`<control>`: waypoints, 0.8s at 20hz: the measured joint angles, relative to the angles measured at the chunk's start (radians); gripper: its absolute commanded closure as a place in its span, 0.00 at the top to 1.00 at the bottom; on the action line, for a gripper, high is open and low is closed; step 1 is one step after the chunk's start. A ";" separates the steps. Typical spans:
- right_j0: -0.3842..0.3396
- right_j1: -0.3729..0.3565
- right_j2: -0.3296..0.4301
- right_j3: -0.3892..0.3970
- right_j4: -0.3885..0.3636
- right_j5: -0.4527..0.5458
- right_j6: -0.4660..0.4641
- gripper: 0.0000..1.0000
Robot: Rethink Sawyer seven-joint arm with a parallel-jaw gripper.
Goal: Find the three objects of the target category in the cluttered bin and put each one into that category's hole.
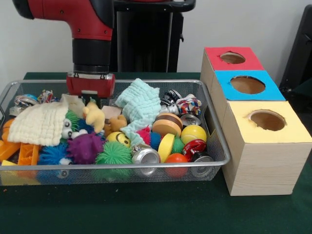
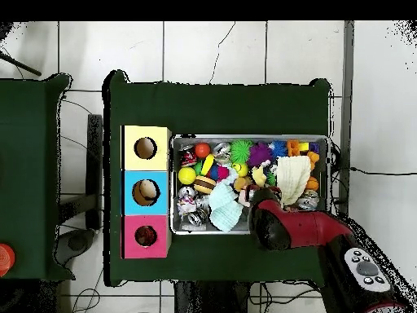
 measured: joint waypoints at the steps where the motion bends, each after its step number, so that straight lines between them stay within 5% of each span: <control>1: 0.005 -0.019 0.000 0.004 0.008 0.022 0.000 0.00; 16: 0.117 -0.157 -0.028 0.020 0.057 0.090 0.000 0.00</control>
